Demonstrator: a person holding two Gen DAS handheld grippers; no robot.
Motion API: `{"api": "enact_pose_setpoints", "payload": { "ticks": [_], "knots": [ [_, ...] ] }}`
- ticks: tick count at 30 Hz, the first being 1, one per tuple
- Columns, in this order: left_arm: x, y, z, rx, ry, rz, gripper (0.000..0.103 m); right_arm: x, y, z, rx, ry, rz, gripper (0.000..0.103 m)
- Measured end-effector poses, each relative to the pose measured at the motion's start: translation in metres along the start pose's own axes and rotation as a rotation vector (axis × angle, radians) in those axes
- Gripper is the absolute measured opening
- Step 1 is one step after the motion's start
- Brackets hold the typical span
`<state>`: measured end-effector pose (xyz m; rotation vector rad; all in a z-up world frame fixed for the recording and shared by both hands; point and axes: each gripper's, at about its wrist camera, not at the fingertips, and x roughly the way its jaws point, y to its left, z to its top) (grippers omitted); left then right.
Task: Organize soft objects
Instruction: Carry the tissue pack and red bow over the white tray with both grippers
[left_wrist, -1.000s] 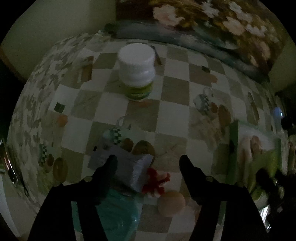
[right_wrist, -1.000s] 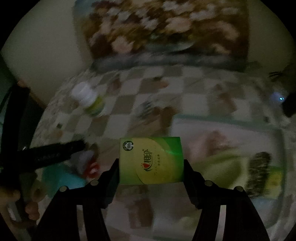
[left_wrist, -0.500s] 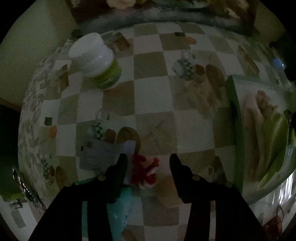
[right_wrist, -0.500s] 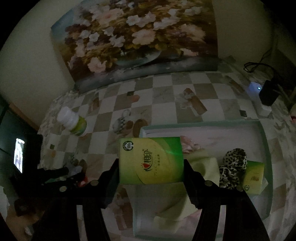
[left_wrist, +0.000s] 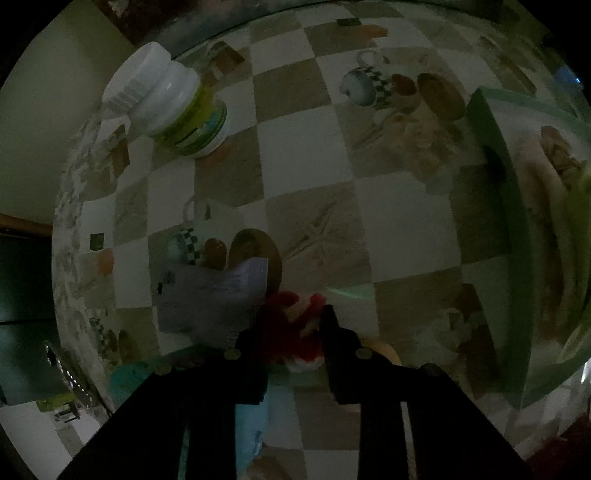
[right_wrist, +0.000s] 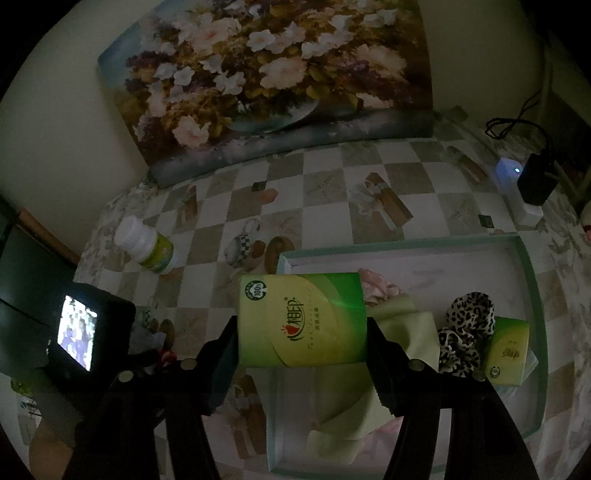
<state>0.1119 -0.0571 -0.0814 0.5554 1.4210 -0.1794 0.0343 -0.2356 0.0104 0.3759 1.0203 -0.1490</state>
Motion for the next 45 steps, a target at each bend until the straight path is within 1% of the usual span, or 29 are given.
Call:
{"api": "enact_pose_setpoints", "payload": {
  "ticks": [6, 9, 12, 14, 15, 23, 29, 32, 34, 38, 41, 45],
  "knots": [
    [-0.005, 0.001, -0.001, -0.01, -0.021, -0.013, 0.024, 0.002, -0.002, 0.0, 0.004, 0.007, 0.001, 0.066],
    [-0.013, 0.006, -0.002, -0.02, -0.042, -0.047, 0.023, 0.003, -0.002, 0.0, 0.008, 0.006, -0.001, 0.066],
    [-0.021, 0.009, -0.003, -0.032, -0.064, -0.053, 0.023, 0.004, -0.002, -0.001, 0.008, 0.008, -0.005, 0.066],
    [-0.028, 0.012, -0.004, -0.048, -0.08, -0.076, 0.023, 0.004, -0.003, -0.001, 0.009, 0.008, -0.007, 0.066],
    [-0.033, 0.014, -0.004, -0.057, -0.092, -0.093, 0.023, 0.003, -0.003, -0.001, 0.011, 0.006, -0.008, 0.066],
    [-0.072, 0.025, -0.006, -0.114, -0.204, -0.155, 0.023, -0.003, -0.01, 0.002, 0.017, -0.021, -0.022, 0.066],
    [-0.092, 0.028, -0.001, -0.152, -0.273, -0.183, 0.023, -0.004, -0.021, 0.004, 0.044, -0.024, -0.032, 0.066],
    [-0.099, 0.028, 0.0, -0.18, -0.295, -0.191, 0.023, -0.006, -0.035, 0.007, 0.067, -0.033, -0.048, 0.066],
    [-0.1, 0.025, 0.002, -0.196, -0.301, -0.205, 0.023, -0.008, -0.049, 0.008, 0.092, -0.043, -0.094, 0.066],
    [-0.105, 0.009, 0.007, -0.205, -0.31, -0.277, 0.023, -0.013, -0.09, 0.009, 0.181, -0.05, -0.188, 0.066],
    [-0.112, -0.007, 0.011, -0.191, -0.333, -0.324, 0.023, -0.015, -0.119, 0.007, 0.252, -0.048, -0.216, 0.066],
    [-0.115, -0.029, 0.018, -0.176, -0.343, -0.406, 0.023, -0.016, -0.145, 0.006, 0.31, -0.045, -0.245, 0.066]
  ]
}}
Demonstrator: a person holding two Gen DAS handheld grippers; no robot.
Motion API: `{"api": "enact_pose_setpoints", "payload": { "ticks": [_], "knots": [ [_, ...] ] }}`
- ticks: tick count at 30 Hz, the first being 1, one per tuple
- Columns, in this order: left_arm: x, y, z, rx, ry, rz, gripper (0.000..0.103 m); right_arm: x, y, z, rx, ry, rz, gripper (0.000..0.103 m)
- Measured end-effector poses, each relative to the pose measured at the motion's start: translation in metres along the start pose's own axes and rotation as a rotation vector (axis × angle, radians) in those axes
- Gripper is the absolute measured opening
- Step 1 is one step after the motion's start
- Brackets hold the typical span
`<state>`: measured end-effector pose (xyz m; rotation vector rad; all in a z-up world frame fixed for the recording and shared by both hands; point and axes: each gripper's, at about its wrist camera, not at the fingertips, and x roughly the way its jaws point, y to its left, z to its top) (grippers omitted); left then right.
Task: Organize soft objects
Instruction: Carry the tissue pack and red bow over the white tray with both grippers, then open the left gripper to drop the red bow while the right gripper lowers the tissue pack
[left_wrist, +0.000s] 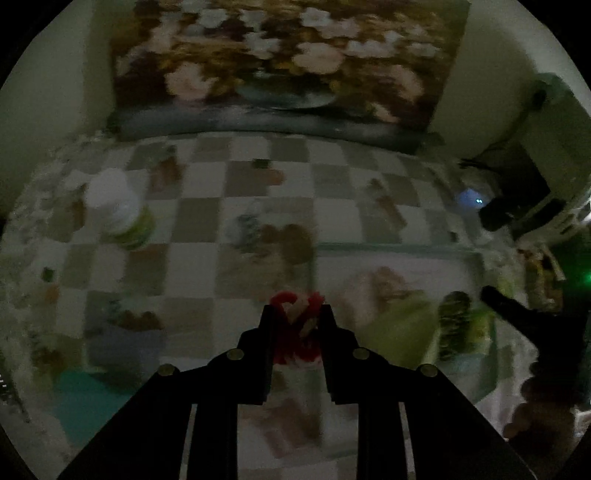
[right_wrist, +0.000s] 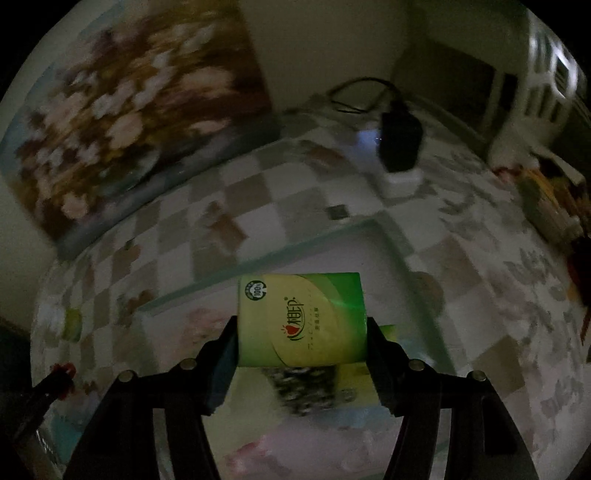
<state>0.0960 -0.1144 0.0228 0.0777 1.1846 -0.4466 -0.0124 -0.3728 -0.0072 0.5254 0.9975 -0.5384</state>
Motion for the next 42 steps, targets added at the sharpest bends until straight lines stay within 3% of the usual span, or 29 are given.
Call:
{"api": "enact_pose_setpoints", "payload": {
  "ticks": [9, 25, 29, 34, 36, 41, 42],
  "knots": [
    [0.043, -0.036, 0.003, 0.003, 0.057, -0.124, 0.023, 0.022, -0.033, 0.009, 0.066, -0.004, -0.033, 0.066],
    [0.084, -0.042, 0.009, -0.004, 0.095, -0.117, 0.026, 0.053, -0.044, 0.016, 0.063, -0.028, -0.036, 0.066],
    [0.083, -0.042, 0.009, -0.013, 0.108, -0.103, 0.05, 0.055, -0.04, 0.016, 0.045, -0.017, -0.041, 0.067],
    [0.079, -0.043, 0.007, -0.03, 0.119, -0.113, 0.054, 0.056, -0.037, 0.012, 0.034, 0.008, -0.053, 0.072],
    [0.076, -0.047, 0.006, -0.015, 0.113, -0.103, 0.061, 0.055, -0.035, 0.011, 0.024, 0.011, -0.056, 0.073],
    [0.066, -0.054, 0.007, 0.008, 0.085, -0.093, 0.063, 0.049, -0.033, 0.01, 0.018, 0.01, -0.067, 0.076],
    [0.064, -0.054, 0.008, 0.009, 0.077, -0.087, 0.069, 0.047, -0.032, 0.01, 0.014, 0.007, -0.07, 0.077]
  ]
}}
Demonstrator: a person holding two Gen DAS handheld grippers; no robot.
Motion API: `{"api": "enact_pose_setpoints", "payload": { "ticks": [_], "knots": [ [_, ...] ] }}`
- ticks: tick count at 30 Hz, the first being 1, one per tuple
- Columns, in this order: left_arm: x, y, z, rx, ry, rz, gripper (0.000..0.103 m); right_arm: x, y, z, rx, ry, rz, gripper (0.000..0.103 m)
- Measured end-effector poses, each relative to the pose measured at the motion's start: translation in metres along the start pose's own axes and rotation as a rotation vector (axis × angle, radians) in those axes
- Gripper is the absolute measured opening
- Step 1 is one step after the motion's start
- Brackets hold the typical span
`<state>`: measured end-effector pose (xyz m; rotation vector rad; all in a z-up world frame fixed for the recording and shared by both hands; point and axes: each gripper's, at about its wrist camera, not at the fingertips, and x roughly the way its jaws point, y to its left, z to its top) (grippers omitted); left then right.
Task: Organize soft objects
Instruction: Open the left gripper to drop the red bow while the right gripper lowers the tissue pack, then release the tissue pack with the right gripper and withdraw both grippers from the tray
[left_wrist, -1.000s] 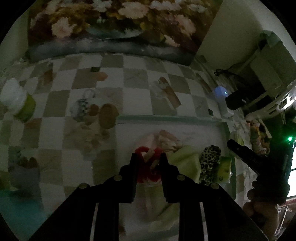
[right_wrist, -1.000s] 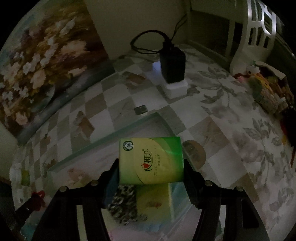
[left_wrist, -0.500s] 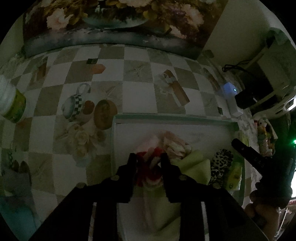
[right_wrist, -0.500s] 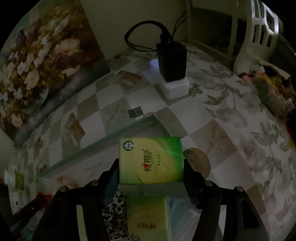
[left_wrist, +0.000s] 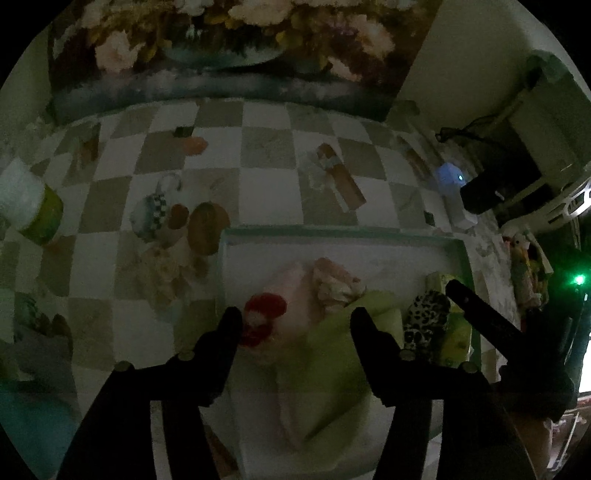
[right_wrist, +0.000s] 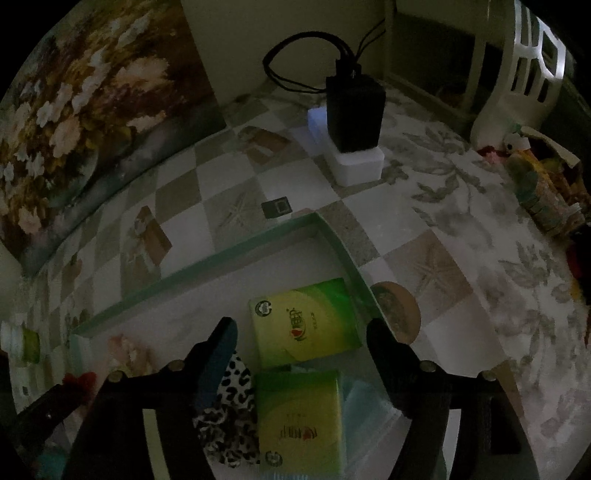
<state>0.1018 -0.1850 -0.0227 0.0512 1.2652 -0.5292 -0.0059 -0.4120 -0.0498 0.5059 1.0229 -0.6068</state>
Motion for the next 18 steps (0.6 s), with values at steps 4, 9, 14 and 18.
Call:
{"api": "enact_pose_setpoints", "payload": {
  "ticks": [4, 9, 14, 18],
  "knots": [
    [-0.009, 0.001, 0.0, -0.001, -0.046, 0.043, 0.086, -0.006, 0.004, -0.001, -0.02, -0.006, -0.019, 0.089],
    [-0.01, 0.018, -0.002, -0.05, -0.058, 0.114, 0.1, -0.015, 0.01, -0.004, -0.056, -0.02, -0.044, 0.103],
    [-0.01, 0.033, -0.007, -0.094, -0.037, 0.138, 0.1, -0.025, 0.022, -0.005, -0.092, -0.042, -0.033, 0.103],
    [-0.012, 0.037, -0.011, -0.101, -0.045, 0.14, 0.1, -0.028, 0.032, -0.009, -0.122, -0.036, -0.018, 0.103]
  ]
}}
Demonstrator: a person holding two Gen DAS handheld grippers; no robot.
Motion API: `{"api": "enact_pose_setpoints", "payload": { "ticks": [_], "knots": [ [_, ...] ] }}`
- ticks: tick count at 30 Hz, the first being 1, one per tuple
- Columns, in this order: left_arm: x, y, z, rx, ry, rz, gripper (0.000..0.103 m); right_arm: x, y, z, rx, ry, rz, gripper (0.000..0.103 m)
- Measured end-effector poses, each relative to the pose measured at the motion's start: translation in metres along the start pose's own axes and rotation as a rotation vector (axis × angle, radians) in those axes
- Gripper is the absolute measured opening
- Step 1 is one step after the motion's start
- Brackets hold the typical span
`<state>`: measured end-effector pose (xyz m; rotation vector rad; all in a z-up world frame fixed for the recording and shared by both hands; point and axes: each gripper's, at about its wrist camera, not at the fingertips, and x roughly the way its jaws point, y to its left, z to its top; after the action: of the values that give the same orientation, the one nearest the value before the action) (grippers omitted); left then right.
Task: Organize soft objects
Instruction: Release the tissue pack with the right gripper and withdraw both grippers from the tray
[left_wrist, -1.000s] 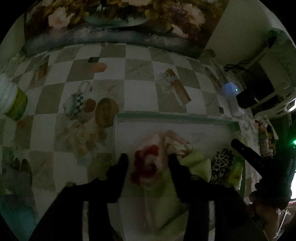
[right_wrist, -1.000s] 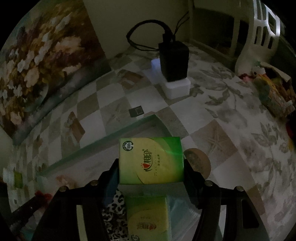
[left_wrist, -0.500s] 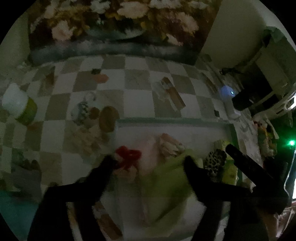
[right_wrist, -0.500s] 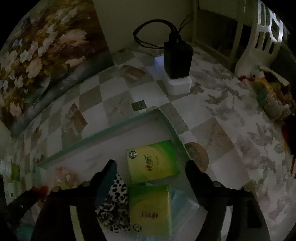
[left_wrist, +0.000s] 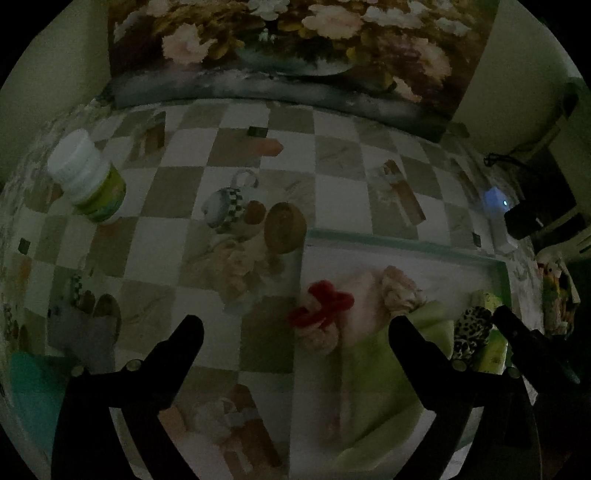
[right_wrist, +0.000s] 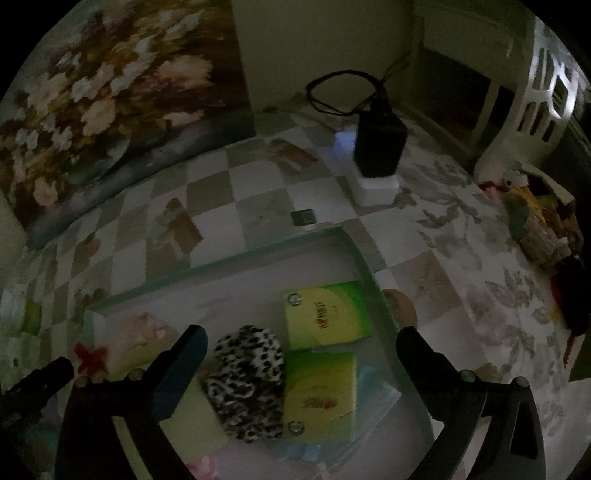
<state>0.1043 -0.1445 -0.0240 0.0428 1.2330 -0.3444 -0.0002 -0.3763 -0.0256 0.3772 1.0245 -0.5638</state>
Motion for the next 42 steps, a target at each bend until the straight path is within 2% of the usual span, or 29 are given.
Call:
{"api": "enact_pose_setpoints", "payload": {
  "ticks": [10, 14, 20, 23, 28, 37, 42],
  "knots": [
    [-0.016, 0.011, 0.0, -0.022, -0.057, 0.008, 0.1, -0.017, 0.018, 0.0, -0.028, -0.019, 0.038, 0.103],
    [-0.019, 0.015, -0.001, -0.018, -0.034, -0.006, 0.1, -0.026, 0.028, -0.001, -0.048, -0.034, 0.054, 0.103],
    [-0.027, 0.033, -0.001, -0.04, -0.011, 0.018, 0.1, -0.027, 0.056, -0.008, -0.098, -0.023, 0.079, 0.103],
    [-0.033, 0.048, 0.0, -0.055, -0.016, 0.048, 0.1, -0.025, 0.071, -0.013, -0.135, -0.01, 0.094, 0.103],
    [-0.056, 0.076, 0.003, -0.076, -0.082, 0.121, 0.1, -0.029, 0.087, -0.019, -0.169, -0.019, 0.119, 0.103],
    [-0.081, 0.15, 0.003, -0.129, -0.13, 0.35, 0.1, -0.039, 0.114, -0.027, -0.218, -0.026, 0.174, 0.103],
    [-0.088, 0.191, -0.005, -0.197, -0.13, 0.379, 0.1, -0.048, 0.14, -0.037, -0.293, -0.03, 0.221, 0.103]
  ]
}}
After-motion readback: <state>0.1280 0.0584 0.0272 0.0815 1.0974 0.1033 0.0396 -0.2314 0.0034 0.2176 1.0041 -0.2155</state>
